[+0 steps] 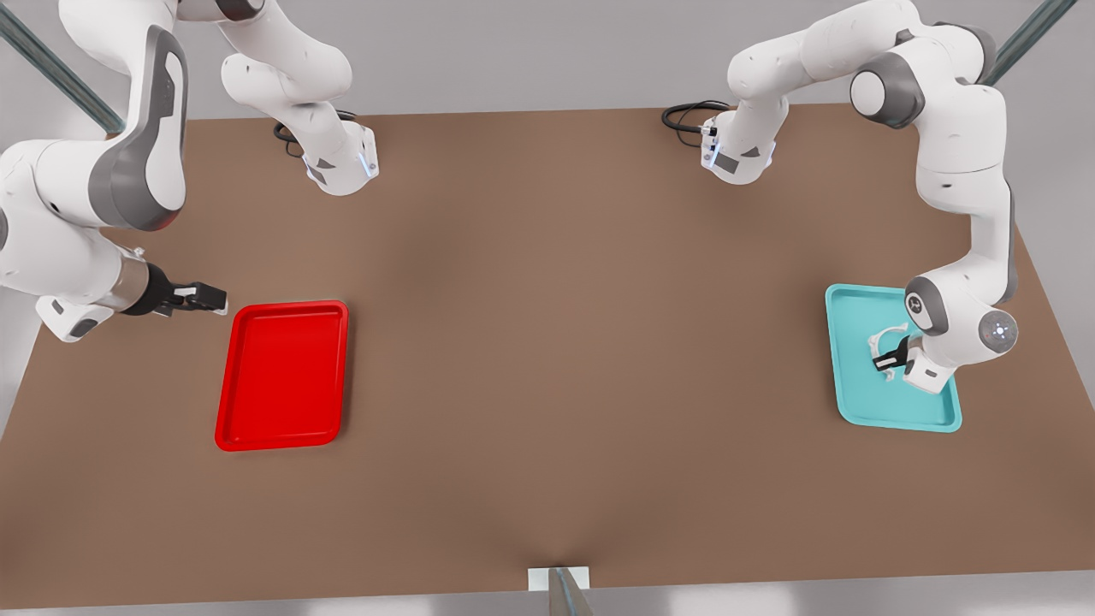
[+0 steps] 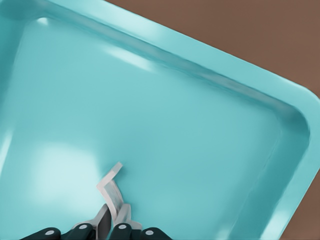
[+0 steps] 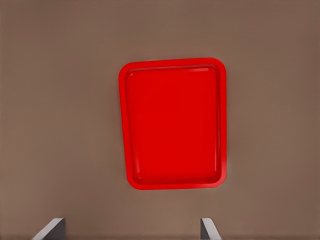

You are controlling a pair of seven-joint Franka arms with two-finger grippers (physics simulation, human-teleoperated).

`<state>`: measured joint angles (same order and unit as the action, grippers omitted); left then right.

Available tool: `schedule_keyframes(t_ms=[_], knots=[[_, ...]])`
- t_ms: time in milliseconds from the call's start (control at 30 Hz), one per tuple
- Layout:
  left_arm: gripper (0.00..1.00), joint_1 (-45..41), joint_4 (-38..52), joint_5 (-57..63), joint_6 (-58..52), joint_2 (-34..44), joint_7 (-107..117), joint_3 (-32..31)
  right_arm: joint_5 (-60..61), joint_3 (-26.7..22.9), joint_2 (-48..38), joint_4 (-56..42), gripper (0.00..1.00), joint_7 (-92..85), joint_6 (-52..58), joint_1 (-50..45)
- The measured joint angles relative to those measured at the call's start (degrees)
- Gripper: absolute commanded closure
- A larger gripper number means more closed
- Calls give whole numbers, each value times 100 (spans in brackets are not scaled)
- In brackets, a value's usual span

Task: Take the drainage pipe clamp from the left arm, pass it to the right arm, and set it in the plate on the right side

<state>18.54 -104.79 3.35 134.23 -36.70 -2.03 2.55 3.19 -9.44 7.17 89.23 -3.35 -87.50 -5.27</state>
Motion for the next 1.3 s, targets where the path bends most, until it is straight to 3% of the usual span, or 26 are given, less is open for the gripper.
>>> schedule_keyframes(t_ms=[267, 300, 600, 700, 800, 1033, 1133, 1300], knots=[[70, 0, 15, -1, -12, -79, -75, 0, -6, 15, 6, 8, 0, -3, -5, -3], [79, 1, 17, 4, -12, -83, -76, 0, -6, 15, 3, 8, 0, -3, -6, -2], [79, -115, 223, -53, -318, 193, -55, 2, -6, 16, 9, 9, 0, -5, -9, 0], [79, -925, 384, -114, -663, 705, 142, -1, -5, 21, 37, -6, 0, -5, -14, 3], [79, -1612, 1413, -222, -1331, 677, 637, -438, 1, 24, 69, -12, 0, -6, -22, -1], [79, -4203, 3782, -266, -2243, -734, 3320, -711, 374, 30, 1222, -756, 0, 2, -185, -772], [79, -4546, 4322, -286, -2371, -1013, 4873, -770, 680, 33, 1644, -646, 0, 19, -672, -1303], [79, -4626, 4496, -354, -2332, -1156, 7398, -1171, 1142, 38, 1713, -28, 0, 40, -1793, -1817]])
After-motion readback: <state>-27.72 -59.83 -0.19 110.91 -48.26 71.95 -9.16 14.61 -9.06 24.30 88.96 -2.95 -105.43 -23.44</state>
